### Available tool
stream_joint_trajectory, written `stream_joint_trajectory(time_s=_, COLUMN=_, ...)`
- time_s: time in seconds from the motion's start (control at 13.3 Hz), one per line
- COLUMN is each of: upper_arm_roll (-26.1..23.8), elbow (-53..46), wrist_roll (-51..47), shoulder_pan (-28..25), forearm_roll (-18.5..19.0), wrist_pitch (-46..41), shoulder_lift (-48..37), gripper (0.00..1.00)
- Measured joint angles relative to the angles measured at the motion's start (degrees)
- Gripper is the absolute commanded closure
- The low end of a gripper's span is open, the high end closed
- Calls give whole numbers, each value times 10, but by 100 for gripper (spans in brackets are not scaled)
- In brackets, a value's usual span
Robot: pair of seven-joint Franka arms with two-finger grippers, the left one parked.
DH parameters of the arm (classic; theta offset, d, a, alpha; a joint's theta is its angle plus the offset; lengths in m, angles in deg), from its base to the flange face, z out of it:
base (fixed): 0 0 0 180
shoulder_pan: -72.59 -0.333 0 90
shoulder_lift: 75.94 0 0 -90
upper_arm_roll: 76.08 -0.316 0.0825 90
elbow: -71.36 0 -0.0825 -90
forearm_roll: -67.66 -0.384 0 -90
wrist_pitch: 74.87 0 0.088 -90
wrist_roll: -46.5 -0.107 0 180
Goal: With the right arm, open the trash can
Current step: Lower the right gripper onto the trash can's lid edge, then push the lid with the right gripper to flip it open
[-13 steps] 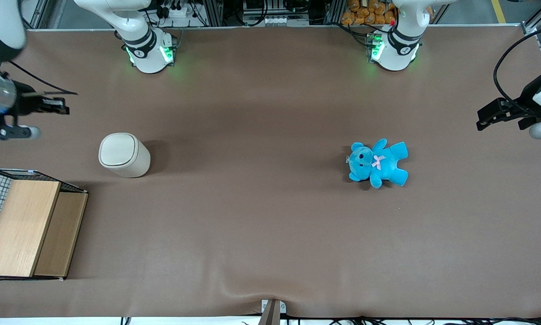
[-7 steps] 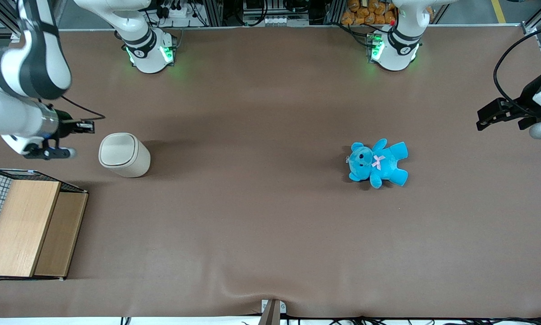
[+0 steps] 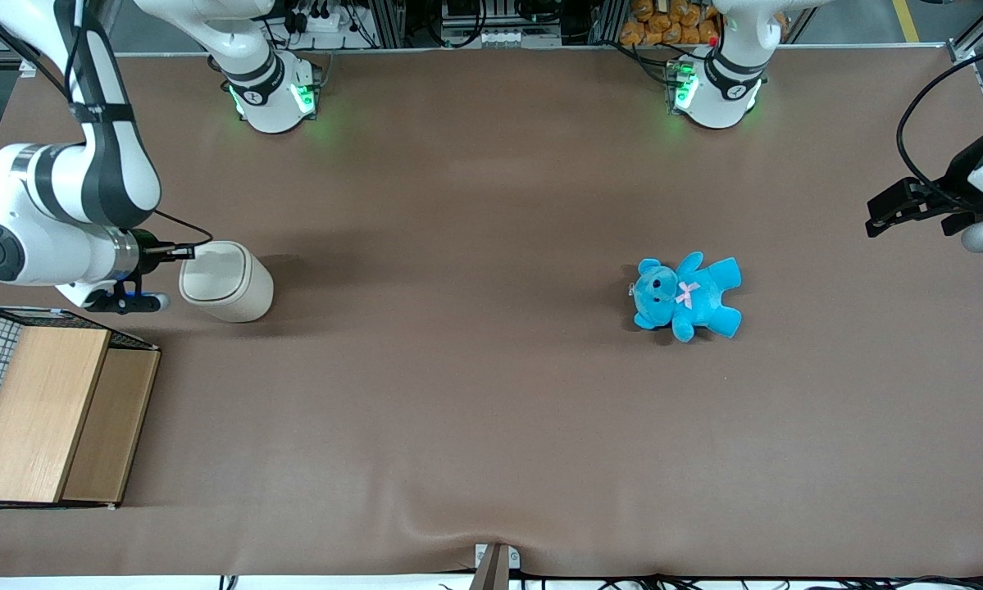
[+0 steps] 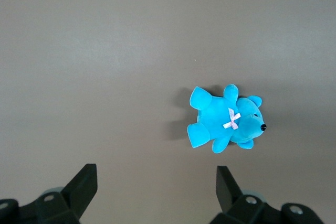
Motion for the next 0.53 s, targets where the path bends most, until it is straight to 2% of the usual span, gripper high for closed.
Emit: stream_joint_trajectory(time_s=0.53, upper_arm_roll=0, elbow=-1, wrist_roll=3, shoulder_pan=1, forearm_roll=0, wrist_pitch=23, shoulder_lift=31, gripper=100)
